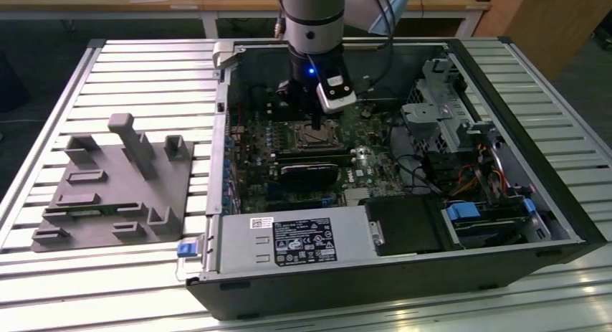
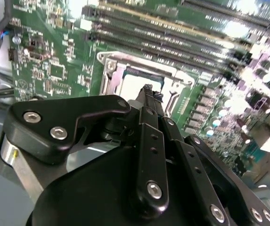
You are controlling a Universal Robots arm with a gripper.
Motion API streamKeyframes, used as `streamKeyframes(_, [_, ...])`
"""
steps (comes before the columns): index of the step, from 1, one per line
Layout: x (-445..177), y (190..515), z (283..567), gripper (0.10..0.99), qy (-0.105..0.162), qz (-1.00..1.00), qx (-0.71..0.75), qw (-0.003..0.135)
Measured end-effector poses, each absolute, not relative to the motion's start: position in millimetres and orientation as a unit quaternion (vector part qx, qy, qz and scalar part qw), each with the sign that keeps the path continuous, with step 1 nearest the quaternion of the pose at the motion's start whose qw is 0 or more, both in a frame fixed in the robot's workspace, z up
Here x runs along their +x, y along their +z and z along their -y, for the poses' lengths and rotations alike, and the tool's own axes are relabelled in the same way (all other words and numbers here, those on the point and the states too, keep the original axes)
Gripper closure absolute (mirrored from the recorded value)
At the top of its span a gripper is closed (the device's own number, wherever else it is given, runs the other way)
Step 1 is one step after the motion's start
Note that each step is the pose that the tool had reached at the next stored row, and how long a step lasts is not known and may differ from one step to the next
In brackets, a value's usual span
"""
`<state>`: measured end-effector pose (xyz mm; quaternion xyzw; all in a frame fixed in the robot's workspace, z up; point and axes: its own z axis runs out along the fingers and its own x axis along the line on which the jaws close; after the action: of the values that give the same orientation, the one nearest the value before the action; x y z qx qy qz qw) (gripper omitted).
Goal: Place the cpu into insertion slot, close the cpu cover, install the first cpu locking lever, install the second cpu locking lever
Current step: 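Install the second cpu locking lever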
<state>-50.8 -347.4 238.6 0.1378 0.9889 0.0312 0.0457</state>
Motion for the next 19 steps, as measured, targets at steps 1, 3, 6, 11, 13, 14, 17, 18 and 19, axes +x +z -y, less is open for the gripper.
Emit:
streamKeyframes(1, [-50.8,238.5,349.4,0.98,0.031,-0.989,0.138,0.046])
streamKeyframes(3, [-50.8,238.5,353.9,0.98,0.031,-0.989,0.138,0.046])
streamKeyframes(6, [-50.8,238.5,361.0,0.98,0.031,-0.989,0.138,0.046])
streamKeyframes(11, [-50.8,238.5,370.0,0.98,0.031,-0.989,0.138,0.046])
streamKeyframes(13, [-50.8,237.6,371.5,0.98,0.031,-0.989,0.137,0.045])
streamKeyframes(14, [-50.9,236.6,371.9,0.98,0.031,-0.989,0.134,0.044])
streamKeyframes(17, [-51.8,234.7,372.9,0.98,0.031,-0.991,0.125,0.042])
streamKeyframes(18, [-51.8,234.7,372.9,0.98,0.031,-0.991,0.125,0.042])
streamKeyframes(19, [-51.8,234.7,372.9,0.98,0.031,-0.991,0.125,0.042])
